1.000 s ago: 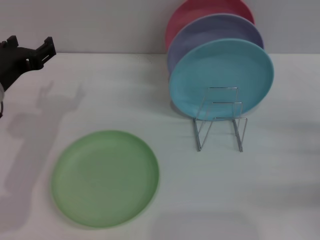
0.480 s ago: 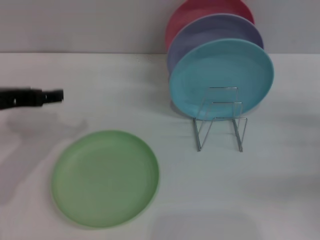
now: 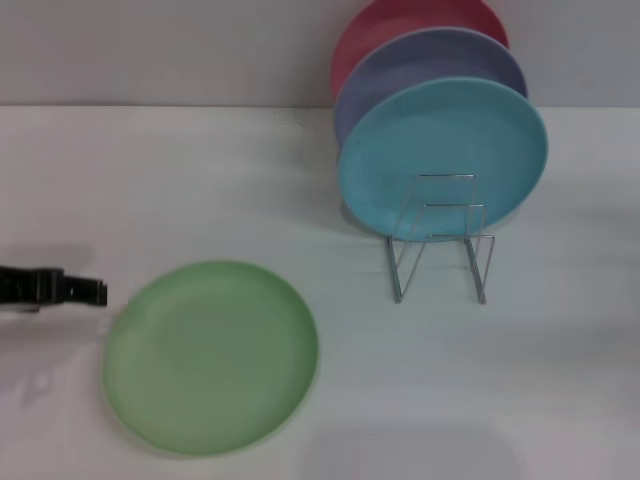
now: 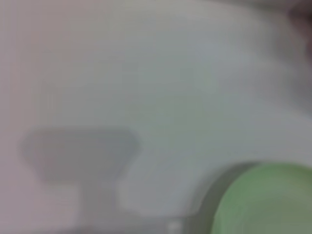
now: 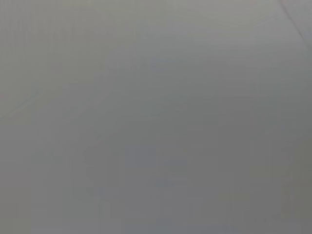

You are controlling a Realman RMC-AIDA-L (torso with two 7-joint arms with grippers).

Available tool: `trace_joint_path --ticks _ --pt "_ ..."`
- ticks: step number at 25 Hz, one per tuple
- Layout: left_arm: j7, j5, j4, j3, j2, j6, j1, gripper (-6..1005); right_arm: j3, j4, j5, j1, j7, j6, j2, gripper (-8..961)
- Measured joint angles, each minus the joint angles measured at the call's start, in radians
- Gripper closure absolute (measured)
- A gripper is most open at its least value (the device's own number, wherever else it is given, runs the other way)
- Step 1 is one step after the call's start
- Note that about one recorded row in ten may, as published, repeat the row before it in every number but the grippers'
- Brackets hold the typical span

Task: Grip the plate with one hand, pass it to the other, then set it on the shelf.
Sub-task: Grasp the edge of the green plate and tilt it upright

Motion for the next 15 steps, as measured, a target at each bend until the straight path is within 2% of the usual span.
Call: trace_joint_path --ticks 3,8,9,14,15 --pt "-0.029 0.04 -0.006 0.013 -0.002 -0.06 -0.033 172 0.016 0.001 0.0 0.021 -0.001 0.04 -0.019 291" --pt "-0.037 0.049 -0.01 0.024 -0.003 -0.072 -0.044 172 0.025 0.004 0.0 0.032 -0.004 0.054 -0.024 291" --pt "-0.064 0.07 -0.03 0.057 -0.003 -0.079 -0.068 172 0.025 0.004 0.0 0.034 -0.011 0.054 -0.024 291" --pt "-0.077 0.081 -0.09 0.085 -0.005 -0.079 -0.104 172 0.025 0.007 0.0 0.038 -0.053 0.055 -0.024 291" --pt "-0.088 0.099 -0.137 0.107 -0.005 -0.069 -0.132 172 0.025 0.007 0.0 0.038 -0.054 0.055 -0.024 291"
